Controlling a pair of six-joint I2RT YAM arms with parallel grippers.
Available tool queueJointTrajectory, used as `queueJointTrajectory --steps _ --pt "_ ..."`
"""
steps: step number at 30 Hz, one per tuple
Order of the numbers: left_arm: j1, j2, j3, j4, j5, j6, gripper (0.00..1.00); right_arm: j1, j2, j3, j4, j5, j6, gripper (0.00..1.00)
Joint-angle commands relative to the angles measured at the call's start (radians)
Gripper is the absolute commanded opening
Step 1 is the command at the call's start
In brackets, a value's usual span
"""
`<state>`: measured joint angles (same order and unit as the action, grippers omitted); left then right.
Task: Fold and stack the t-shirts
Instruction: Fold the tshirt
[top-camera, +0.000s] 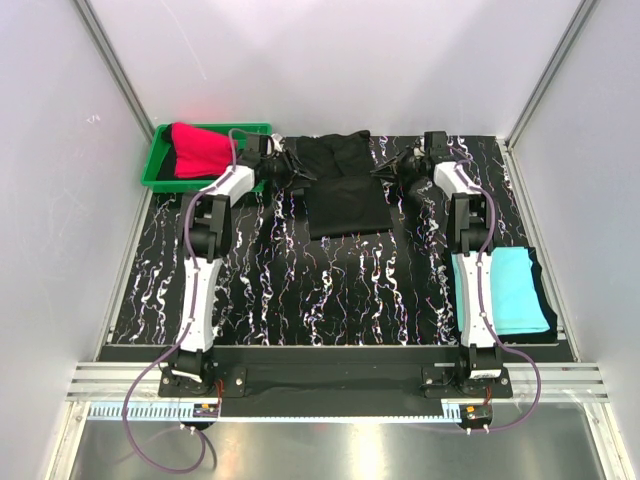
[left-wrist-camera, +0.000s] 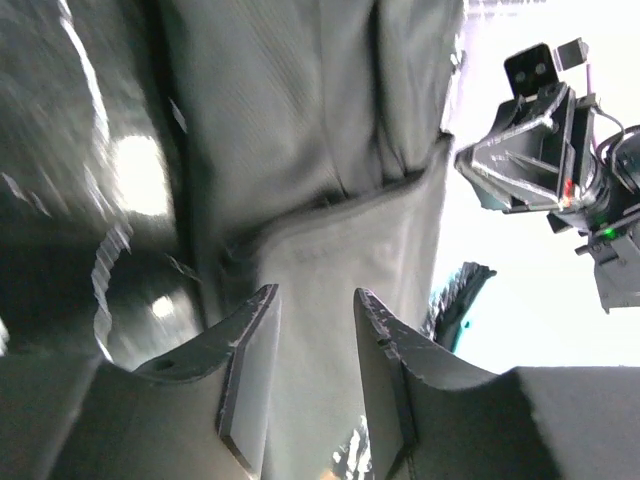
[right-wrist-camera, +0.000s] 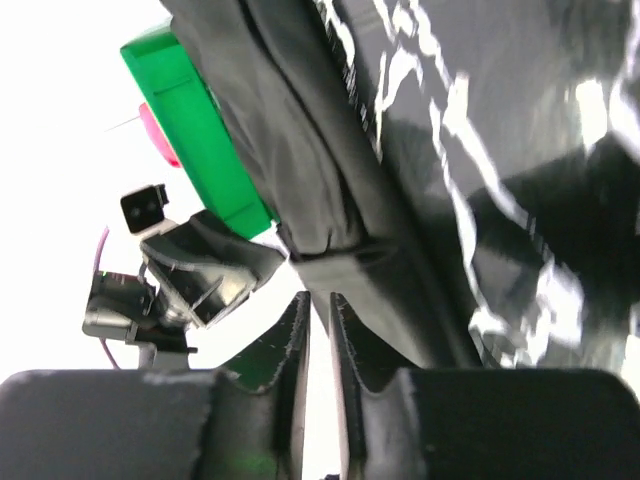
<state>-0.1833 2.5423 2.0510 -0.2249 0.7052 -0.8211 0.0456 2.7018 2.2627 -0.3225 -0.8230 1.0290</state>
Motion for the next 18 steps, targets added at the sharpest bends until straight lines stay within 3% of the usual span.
queueJointTrajectory --steps 1,8,11,18 --pt "-0.027 -0.217 -0.054 0.007 0.030 0.023 0.41 -0.018 -0.157 -0.038 -0.003 -0.047 0.007 0.21" --pt "-0.122 -0.341 -0.264 -0.018 0.025 0.079 0.40 0.017 -0.428 -0.461 -0.024 -0.038 -0.127 0.24" --pt "-0.165 -0.352 -0.342 -0.021 0.014 0.105 0.40 0.030 -0.474 -0.624 -0.029 -0.022 -0.205 0.27" --pt "-0.165 -0.318 -0.448 -0.021 -0.015 0.154 0.39 0.033 -0.461 -0.755 -0.032 -0.018 -0.300 0.27"
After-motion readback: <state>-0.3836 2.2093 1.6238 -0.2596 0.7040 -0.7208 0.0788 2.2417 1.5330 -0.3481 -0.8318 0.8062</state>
